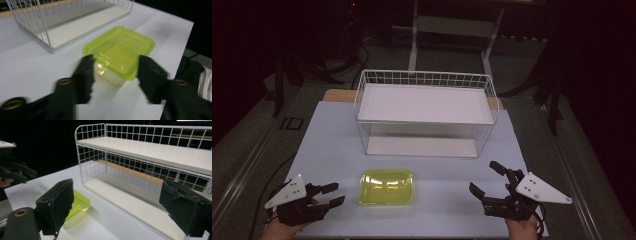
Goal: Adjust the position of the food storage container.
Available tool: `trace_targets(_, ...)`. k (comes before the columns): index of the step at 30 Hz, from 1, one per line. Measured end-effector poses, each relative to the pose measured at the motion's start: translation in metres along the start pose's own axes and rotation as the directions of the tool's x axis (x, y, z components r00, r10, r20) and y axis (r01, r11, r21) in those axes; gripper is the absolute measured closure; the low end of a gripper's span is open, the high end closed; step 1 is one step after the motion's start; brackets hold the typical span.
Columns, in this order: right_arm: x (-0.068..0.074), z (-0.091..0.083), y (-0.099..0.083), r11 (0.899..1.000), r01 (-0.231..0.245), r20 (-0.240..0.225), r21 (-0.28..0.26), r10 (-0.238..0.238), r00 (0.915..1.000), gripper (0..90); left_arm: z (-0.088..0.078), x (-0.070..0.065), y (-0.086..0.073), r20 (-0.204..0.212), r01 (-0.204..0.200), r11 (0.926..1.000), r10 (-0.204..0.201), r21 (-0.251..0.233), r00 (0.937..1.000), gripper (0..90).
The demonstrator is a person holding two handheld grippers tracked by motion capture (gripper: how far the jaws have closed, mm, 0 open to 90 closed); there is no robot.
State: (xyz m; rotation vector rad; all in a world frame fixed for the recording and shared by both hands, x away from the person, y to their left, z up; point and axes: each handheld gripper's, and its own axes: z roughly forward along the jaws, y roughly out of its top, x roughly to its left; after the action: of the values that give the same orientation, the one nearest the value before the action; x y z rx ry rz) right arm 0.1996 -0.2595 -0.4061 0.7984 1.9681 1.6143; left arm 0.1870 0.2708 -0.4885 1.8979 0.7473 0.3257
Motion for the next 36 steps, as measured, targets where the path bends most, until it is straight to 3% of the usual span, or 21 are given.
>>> trace_targets(3,0.0,0.001,-0.002,1.0,0.002,-0.003,0.004,-0.002,1.0,12.4,0.009,0.005,-0.005,0.018,0.015,0.9986,-0.016,0.051,0.9997,65.1)
trace_targets(7,0.0,0.003,-0.004,1.0,-0.005,-0.008,0.013,0.005,1.0,12.5,0.018,0.009,-0.006,0.011,0.031,0.9942,-0.032,0.103,0.9994,73.6)
trace_targets(12,0.0,0.003,-0.005,1.0,-0.005,-0.01,0.017,0.005,0.9999,12.5,0.031,0.01,-0.007,0.013,0.008,0.9835,-0.01,0.181,0.9999,89.6)
trace_targets(17,0.001,0.002,-0.005,1.0,-0.007,-0.013,0.018,0.007,0.9999,12.5,0.046,0.007,-0.008,0.035,-0.022,0.9727,0.014,0.231,0.9993,90.0)
trace_targets(21,0.0,0.002,-0.007,1.0,-0.006,-0.012,0.027,0.006,0.9999,12.5,0.056,0.009,-0.008,0.035,-0.016,0.9671,0.008,0.254,0.9993,90.0)
trace_targets(36,0.0,0.003,-0.009,0.999,-0.002,-0.017,0.046,0.003,0.9998,12.5,0.088,0.012,0.003,0.059,-0.023,0.9691,0.009,0.245,0.9982,90.0)
